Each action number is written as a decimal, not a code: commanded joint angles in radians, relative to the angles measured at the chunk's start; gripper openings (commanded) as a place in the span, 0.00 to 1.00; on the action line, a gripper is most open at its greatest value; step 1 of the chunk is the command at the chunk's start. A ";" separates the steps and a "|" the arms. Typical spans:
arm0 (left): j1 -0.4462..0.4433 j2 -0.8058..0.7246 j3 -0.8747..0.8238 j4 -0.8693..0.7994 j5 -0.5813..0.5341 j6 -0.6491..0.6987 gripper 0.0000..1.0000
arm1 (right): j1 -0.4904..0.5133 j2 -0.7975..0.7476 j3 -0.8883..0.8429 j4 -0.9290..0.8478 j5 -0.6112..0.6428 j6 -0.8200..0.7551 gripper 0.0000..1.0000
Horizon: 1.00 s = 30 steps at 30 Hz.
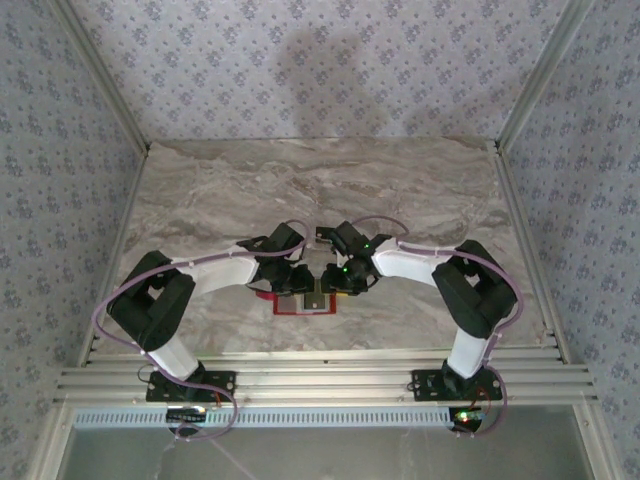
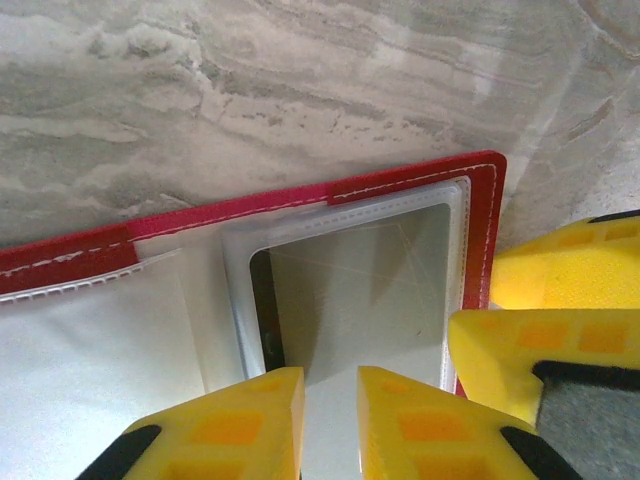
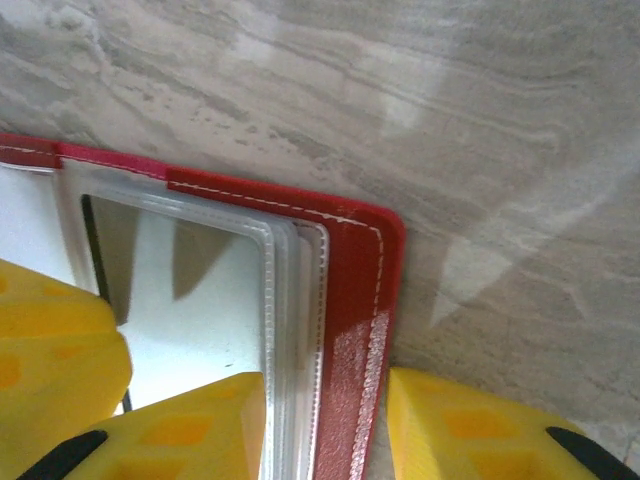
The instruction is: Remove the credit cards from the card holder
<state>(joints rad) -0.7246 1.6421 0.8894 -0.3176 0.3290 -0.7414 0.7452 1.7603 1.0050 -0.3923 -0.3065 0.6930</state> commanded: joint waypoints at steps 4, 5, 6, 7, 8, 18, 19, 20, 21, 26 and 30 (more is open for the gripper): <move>0.005 0.007 0.028 -0.023 0.006 0.021 0.22 | 0.010 0.039 0.021 -0.027 0.028 0.007 0.35; 0.005 0.007 0.029 -0.024 0.007 0.020 0.22 | 0.011 0.042 0.024 -0.037 0.036 0.004 0.35; 0.006 0.005 0.031 -0.026 0.007 0.022 0.22 | 0.012 0.046 0.027 -0.044 0.040 0.001 0.34; 0.005 0.003 0.032 -0.028 0.004 0.023 0.22 | 0.013 0.047 0.028 -0.050 0.045 -0.001 0.34; 0.007 0.001 0.034 -0.032 -0.001 0.023 0.22 | 0.013 0.047 0.029 -0.052 0.049 -0.003 0.34; 0.006 0.023 0.028 -0.030 -0.001 0.026 0.22 | 0.016 0.045 0.029 -0.062 0.051 -0.009 0.33; 0.006 0.025 0.027 -0.029 0.000 0.026 0.22 | 0.016 0.045 0.029 -0.062 0.050 -0.009 0.33; 0.005 0.027 0.026 -0.029 0.001 0.025 0.22 | 0.016 0.044 0.028 -0.062 0.051 -0.010 0.33; 0.006 0.030 0.025 -0.028 0.002 0.027 0.22 | 0.016 0.044 0.029 -0.063 0.050 -0.010 0.33; 0.006 0.053 0.026 -0.018 0.014 0.029 0.23 | 0.016 0.042 0.028 -0.067 0.052 -0.013 0.33; 0.005 0.056 0.028 -0.031 0.001 0.033 0.24 | 0.016 0.041 0.029 -0.069 0.054 -0.013 0.34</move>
<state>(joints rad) -0.7216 1.6764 0.9031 -0.3214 0.3332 -0.7296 0.7490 1.7741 1.0267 -0.4232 -0.2867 0.6914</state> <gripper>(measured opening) 0.235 0.333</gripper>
